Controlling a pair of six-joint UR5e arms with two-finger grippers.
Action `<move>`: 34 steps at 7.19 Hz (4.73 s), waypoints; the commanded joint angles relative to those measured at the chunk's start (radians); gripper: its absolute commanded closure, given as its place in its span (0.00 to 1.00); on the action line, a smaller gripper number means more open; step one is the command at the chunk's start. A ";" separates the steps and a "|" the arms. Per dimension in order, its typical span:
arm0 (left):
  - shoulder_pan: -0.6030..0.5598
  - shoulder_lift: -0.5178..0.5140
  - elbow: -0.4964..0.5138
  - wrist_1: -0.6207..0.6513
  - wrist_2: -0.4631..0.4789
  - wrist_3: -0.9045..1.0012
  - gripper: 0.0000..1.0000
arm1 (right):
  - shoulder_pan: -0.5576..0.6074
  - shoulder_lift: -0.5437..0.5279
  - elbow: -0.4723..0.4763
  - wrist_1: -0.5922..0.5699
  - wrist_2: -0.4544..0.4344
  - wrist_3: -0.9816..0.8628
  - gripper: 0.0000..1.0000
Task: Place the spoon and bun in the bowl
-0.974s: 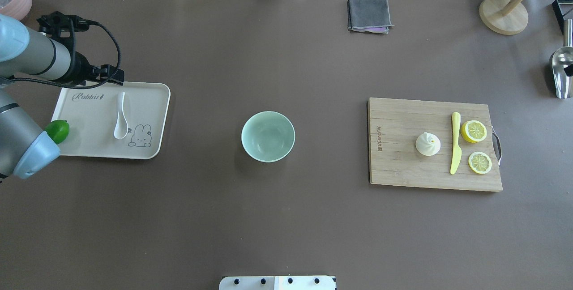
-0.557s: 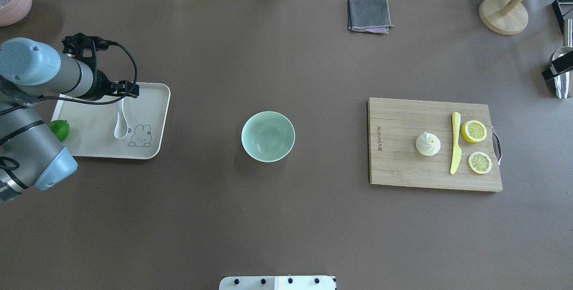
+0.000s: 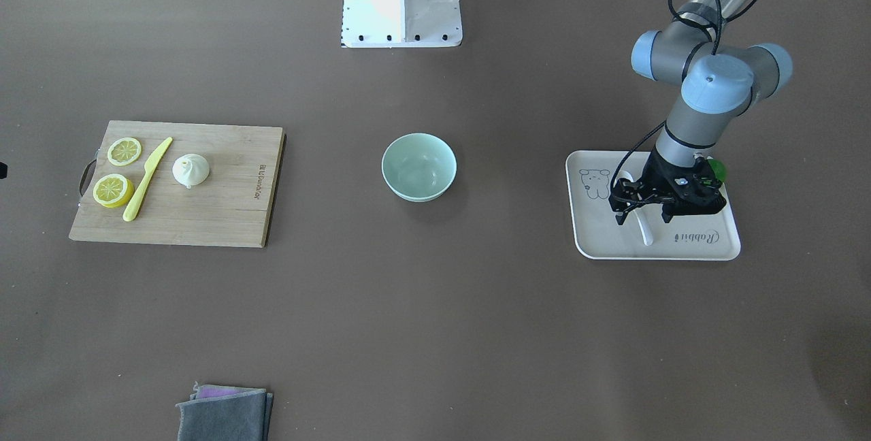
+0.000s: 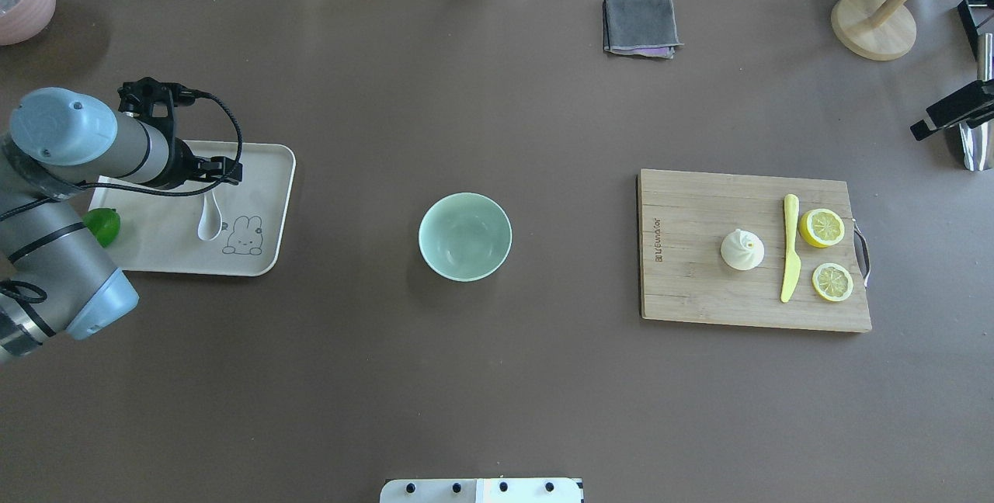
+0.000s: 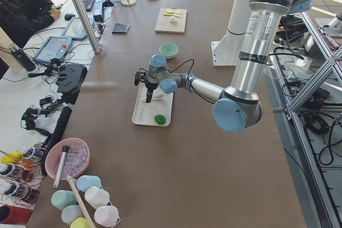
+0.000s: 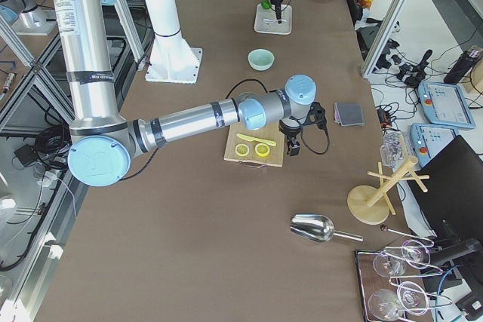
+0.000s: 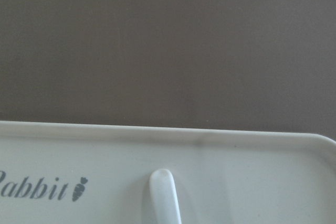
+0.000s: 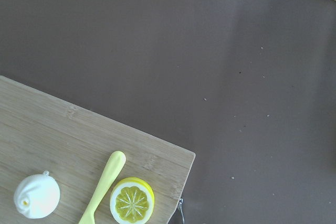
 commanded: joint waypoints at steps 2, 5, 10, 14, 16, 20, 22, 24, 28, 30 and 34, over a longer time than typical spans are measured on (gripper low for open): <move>0.003 0.004 -0.003 0.001 0.000 0.002 0.36 | -0.008 0.002 0.006 0.000 -0.001 0.005 0.00; 0.008 0.011 -0.003 0.001 0.003 0.004 0.49 | -0.025 0.015 0.007 0.000 -0.001 0.026 0.00; 0.006 0.016 -0.040 0.016 -0.008 0.005 1.00 | -0.056 0.049 0.007 0.000 -0.001 0.074 0.00; -0.098 -0.178 -0.163 0.271 -0.144 -0.022 1.00 | -0.184 0.130 0.011 0.020 -0.034 0.268 0.00; -0.083 -0.316 -0.189 0.368 -0.152 -0.213 1.00 | -0.270 0.129 0.002 0.113 -0.109 0.468 0.00; -0.016 -0.394 -0.181 0.369 -0.155 -0.329 1.00 | -0.486 0.075 0.013 0.167 -0.270 0.742 0.00; -0.005 -0.400 -0.178 0.368 -0.155 -0.328 1.00 | -0.551 0.035 0.010 0.232 -0.301 0.792 0.06; 0.001 -0.407 -0.178 0.366 -0.153 -0.329 1.00 | -0.557 0.035 0.016 0.232 -0.291 0.827 0.99; 0.087 -0.433 -0.160 0.352 -0.050 -0.408 1.00 | -0.450 0.057 0.063 0.219 -0.178 0.813 1.00; 0.202 -0.444 -0.118 0.278 0.048 -0.484 1.00 | -0.419 0.078 0.098 0.218 -0.154 0.815 1.00; 0.275 -0.447 -0.016 0.149 0.124 -0.521 1.00 | -0.412 0.115 0.111 0.216 -0.136 0.829 1.00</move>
